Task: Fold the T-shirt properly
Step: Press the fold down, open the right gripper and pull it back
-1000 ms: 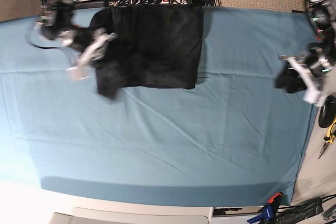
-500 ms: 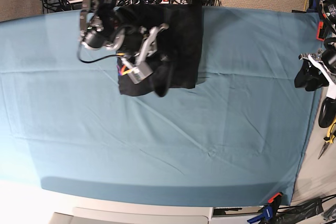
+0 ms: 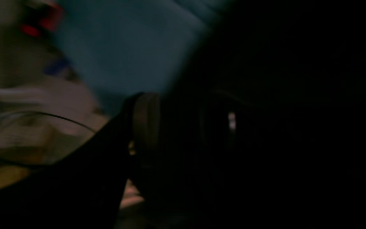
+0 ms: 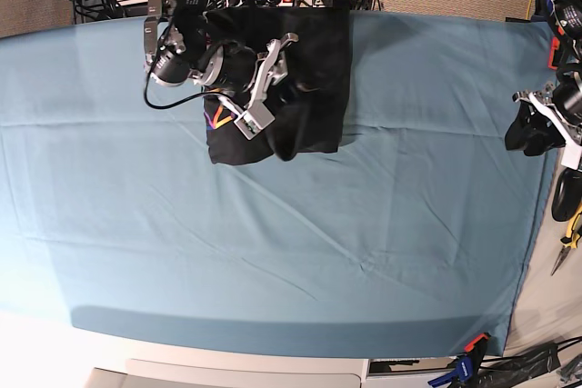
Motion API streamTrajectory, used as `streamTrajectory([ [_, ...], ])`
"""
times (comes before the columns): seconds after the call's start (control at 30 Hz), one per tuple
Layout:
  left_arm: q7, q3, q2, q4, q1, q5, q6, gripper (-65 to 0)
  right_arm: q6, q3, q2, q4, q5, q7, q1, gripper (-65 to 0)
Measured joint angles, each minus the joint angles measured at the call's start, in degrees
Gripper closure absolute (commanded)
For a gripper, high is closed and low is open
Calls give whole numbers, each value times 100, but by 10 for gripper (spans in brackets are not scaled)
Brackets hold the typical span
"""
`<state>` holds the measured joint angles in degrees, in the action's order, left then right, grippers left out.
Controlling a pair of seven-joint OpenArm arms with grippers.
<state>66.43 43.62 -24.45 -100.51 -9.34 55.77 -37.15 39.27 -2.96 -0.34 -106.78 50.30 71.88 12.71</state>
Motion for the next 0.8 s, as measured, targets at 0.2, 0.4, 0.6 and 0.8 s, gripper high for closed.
streamTrajectory([
  [0.2, -2, 0, 0, 0, 0, 2, 0, -258, 24, 0, 0, -2, 1276, 717, -116, -263],
  [0.4, 0, 0, 0, 0, 0, 0, 0, -258, 22, 0, 2, -2, 1279, 721, -175, -263],
  [0.6, 0, 0, 0, 0, -2, 9, 0, -258, 24, 310, -4, -48, 1281, 772, -175, -262],
  [0.8, 0, 0, 2, 0, -70, 52, 0, -258, 46, 1908, -2, -815, 1519, 621, -149, -243],
])
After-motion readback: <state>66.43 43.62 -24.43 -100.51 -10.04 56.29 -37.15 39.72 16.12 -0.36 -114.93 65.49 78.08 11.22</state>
